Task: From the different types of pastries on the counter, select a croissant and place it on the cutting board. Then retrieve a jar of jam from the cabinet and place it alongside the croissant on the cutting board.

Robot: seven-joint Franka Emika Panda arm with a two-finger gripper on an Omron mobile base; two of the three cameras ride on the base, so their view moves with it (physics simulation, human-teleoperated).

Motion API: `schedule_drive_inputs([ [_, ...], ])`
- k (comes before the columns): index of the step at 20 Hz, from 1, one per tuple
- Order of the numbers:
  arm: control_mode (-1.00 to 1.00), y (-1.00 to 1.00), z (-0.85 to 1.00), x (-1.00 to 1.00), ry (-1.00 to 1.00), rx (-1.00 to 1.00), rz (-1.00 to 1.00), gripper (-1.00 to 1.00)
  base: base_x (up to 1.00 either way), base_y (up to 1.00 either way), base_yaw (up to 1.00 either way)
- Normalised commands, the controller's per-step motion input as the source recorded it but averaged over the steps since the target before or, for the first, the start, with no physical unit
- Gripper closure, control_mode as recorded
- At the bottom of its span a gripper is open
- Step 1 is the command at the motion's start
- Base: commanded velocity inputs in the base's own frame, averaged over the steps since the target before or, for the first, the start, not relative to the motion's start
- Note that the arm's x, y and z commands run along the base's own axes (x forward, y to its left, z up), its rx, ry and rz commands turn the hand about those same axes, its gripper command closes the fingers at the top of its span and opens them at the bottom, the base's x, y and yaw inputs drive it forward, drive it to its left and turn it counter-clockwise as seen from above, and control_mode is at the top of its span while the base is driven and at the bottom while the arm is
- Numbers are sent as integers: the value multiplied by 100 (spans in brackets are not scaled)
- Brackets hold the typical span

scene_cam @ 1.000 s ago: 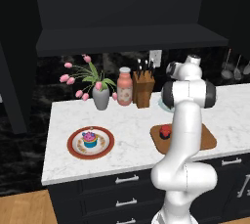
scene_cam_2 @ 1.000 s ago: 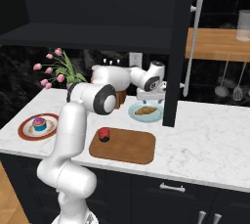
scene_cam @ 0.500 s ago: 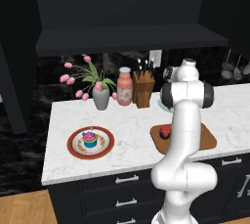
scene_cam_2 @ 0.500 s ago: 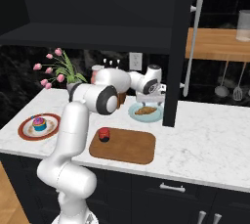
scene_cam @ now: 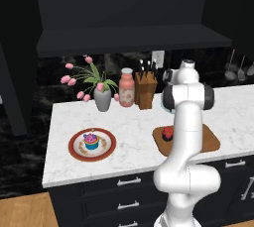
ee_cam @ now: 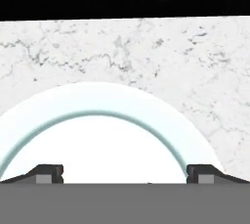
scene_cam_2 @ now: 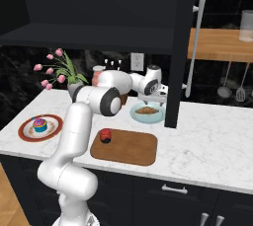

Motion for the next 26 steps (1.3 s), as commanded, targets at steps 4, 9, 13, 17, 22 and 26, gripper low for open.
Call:
schedule_drive_inputs([
  [4, -100, 0, 0, 7, 0, 4, -13, -100, 0, 0, 0],
  [9, -100, 0, 0, 0, 0, 9, -20, -100, 0, 0, 0],
  [13, -100, 1, -1, 0, 1, 4, -29, -100, 0, 0, 0],
  [17, -100, 13, -1, 0, 6, 0, -34, -100, 0, 0, 0],
  [22, -100, 17, -3, 0, 9, 0, -35, -100, 0, 0, 0],
  [26, -100, 0, 0, 0, 20, 4, -28, -100, 0, 0, 0],
])
